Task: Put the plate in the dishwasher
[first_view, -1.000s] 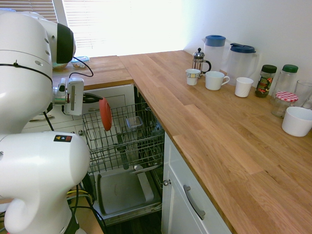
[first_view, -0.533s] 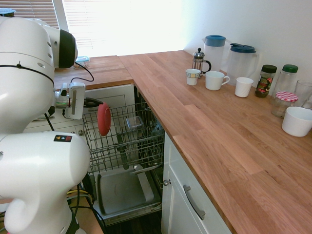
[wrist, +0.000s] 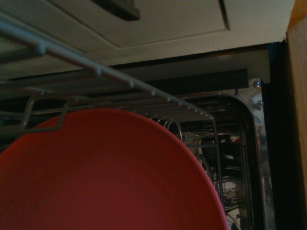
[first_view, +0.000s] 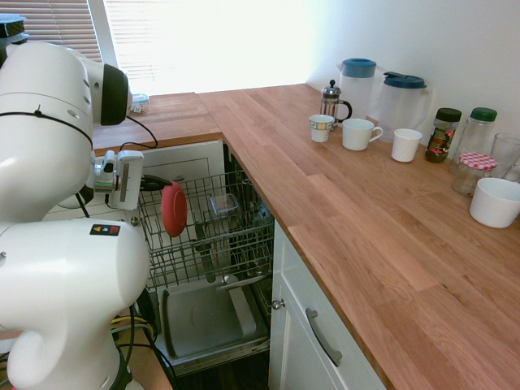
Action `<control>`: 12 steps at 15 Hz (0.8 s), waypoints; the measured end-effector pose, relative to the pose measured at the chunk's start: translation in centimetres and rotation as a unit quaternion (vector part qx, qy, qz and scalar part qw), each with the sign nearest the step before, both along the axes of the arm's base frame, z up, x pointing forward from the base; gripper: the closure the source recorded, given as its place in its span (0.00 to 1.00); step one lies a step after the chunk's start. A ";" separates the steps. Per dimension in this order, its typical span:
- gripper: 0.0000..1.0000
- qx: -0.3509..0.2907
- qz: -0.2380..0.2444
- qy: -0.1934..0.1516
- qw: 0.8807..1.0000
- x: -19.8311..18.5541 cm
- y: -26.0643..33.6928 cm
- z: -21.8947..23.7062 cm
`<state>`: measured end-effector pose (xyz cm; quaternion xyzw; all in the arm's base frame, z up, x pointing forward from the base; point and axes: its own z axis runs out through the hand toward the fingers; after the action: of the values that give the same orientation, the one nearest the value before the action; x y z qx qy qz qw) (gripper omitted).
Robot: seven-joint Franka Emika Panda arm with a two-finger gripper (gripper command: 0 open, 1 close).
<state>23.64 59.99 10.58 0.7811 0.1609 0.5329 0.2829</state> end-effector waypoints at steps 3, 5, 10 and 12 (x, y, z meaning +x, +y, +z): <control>0.00 0.003 0.000 0.001 1.000 0.1 0.2 0.1; 0.00 0.005 -0.001 0.000 1.000 0.1 0.2 0.1; 0.00 0.014 -0.003 0.000 1.000 -0.3 0.3 0.1; 0.00 0.016 -0.006 0.004 1.000 -0.5 0.3 0.0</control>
<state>23.11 60.32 10.61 0.7886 0.1489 0.5306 0.2726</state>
